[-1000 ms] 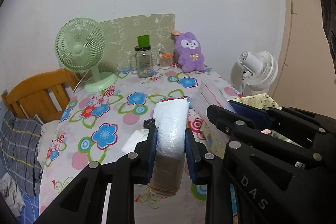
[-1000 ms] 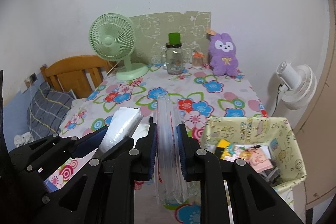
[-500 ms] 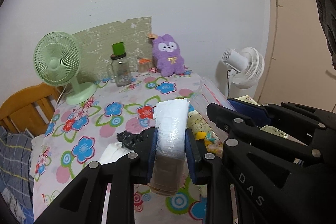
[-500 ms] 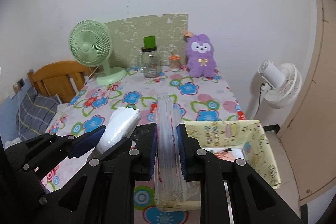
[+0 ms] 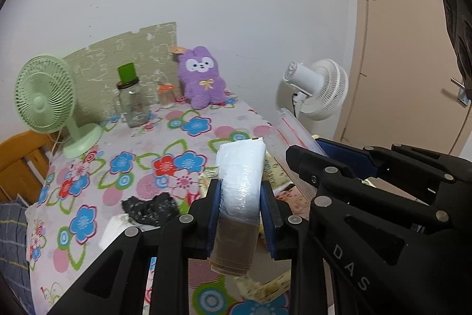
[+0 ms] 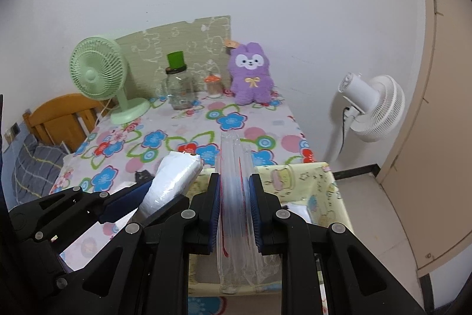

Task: Organize soft objects
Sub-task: 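Lift and carry the plastic bag and rolled sock over the patterned box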

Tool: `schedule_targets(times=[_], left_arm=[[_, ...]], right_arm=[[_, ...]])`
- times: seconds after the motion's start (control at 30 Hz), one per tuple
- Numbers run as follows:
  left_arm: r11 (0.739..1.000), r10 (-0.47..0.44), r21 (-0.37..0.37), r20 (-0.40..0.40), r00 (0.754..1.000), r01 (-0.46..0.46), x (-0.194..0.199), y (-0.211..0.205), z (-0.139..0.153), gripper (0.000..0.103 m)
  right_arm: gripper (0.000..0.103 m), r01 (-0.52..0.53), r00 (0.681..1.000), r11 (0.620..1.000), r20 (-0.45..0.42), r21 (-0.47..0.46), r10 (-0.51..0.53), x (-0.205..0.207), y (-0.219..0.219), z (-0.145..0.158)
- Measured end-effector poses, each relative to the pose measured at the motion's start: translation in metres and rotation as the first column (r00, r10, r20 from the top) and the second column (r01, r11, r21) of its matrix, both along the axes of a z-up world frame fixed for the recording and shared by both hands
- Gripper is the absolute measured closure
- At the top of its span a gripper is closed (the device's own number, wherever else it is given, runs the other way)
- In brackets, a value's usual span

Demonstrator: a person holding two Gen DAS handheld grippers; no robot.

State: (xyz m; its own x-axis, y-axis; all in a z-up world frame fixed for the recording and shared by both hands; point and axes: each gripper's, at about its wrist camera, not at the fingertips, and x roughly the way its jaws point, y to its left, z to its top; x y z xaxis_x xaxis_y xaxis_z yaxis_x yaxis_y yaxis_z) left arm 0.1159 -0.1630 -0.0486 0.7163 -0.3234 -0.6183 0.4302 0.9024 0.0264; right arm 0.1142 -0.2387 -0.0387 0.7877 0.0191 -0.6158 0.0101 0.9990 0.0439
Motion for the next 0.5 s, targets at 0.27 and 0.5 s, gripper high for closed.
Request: schedule_targets(times=[0.27,0.5], left_arm=[[0.999,-0.046,0.026,-0.022,0.999,0.046,0.009,-0.028,-0.009,0.077],[0.998,-0.050,0.027,-0.057,0.997,0.052,0.019,-0.040,-0.023,0.070]], right_arm=[[0.081,0.050,0.999,0.998,-0.019,0.032,-0.050,0.004,-0.030,-0.011],[0.081,0.062,0.997,0.997,-0.045,0.043,-0.060,0.009,-0.044,-0.023]])
